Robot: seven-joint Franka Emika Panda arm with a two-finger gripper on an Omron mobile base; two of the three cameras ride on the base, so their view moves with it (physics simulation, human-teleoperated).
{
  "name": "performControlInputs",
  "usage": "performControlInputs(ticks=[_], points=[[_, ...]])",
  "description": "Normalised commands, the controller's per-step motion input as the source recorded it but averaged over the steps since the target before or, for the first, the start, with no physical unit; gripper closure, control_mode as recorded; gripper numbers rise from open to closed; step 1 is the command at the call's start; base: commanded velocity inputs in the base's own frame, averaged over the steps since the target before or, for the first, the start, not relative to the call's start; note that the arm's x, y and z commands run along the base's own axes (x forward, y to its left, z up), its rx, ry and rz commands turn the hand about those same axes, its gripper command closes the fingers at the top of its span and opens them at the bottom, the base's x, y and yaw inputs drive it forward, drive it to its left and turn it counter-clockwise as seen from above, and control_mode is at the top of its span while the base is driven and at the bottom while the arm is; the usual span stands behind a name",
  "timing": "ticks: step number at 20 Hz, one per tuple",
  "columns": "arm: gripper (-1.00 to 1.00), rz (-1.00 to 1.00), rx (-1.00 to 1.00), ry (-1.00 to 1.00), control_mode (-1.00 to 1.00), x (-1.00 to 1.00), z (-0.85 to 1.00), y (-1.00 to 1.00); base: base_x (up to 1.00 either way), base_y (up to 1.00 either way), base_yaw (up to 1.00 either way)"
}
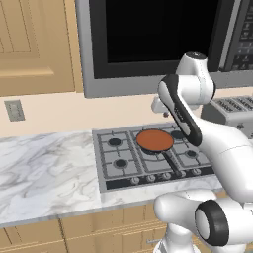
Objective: Retrieve the chicken drumstick from the fridge and place it on the saucepan with marinade on the stove.
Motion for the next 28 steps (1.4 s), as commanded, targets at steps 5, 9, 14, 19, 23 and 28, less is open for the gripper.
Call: performControlInputs(ticks=[5,9,14,19,23,28], points=[[-1.0,0.0,0.0,-0.05,-1.0,-0.2,0.0,0.0,0.0,0.0,0.0],[-1.0,0.0,0.0,0.0,-1.0,-0.03,0.0,0.0,0.0,0.0,0.0],[-1.0,0.0,0.0,0.0,-1.0,0.0,0.0,0.0,0.0,0.0,0.0],[-1.0,0.0,0.0,0.0,-1.0,0.0,0.0,0.0,0.0,0.0,0.0],[-1.0,0.0,0.0,-0.06,-1.0,-0.03,0.0,0.0,0.0,0.0,0.0],[-1.0,0.1,-0.02,-0.1,-1.0,0.0,-0.02,0.19,0.0,0.0,0.0]])
